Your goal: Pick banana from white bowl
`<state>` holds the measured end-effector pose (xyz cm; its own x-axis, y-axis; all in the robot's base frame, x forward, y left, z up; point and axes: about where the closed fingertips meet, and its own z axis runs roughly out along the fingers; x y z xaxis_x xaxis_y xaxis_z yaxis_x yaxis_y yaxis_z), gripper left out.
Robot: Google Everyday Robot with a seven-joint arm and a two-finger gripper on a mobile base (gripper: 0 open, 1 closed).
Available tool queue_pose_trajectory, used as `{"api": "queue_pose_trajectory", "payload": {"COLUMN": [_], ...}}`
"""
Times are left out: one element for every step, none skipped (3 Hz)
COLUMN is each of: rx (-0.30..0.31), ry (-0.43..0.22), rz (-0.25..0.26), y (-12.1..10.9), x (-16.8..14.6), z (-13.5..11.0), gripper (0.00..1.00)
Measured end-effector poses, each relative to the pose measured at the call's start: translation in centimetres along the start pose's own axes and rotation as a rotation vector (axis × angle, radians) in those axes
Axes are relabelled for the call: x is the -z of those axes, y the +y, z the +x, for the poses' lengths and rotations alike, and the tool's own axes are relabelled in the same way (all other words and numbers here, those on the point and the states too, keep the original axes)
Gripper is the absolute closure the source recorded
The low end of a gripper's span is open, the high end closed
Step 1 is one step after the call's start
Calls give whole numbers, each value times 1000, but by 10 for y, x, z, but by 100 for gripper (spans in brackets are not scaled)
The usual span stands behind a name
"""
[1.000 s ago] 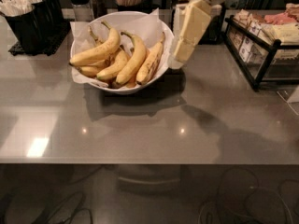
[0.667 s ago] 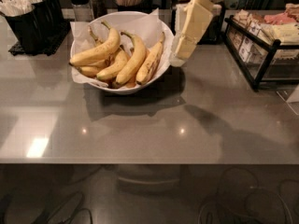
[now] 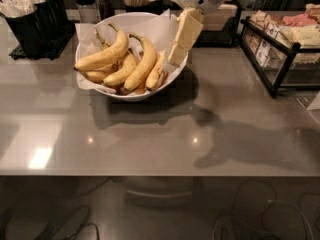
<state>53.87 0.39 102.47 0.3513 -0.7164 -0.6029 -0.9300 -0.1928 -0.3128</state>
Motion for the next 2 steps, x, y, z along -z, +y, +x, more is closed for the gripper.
{"api": "queue_pose_trajectory", "payload": {"rx": [38, 44], "ry": [-59, -70], "rz": [-56, -51], "y": [-36, -42], "x": [-42, -46], "z": [-10, -14], "gripper": [0, 0]}}
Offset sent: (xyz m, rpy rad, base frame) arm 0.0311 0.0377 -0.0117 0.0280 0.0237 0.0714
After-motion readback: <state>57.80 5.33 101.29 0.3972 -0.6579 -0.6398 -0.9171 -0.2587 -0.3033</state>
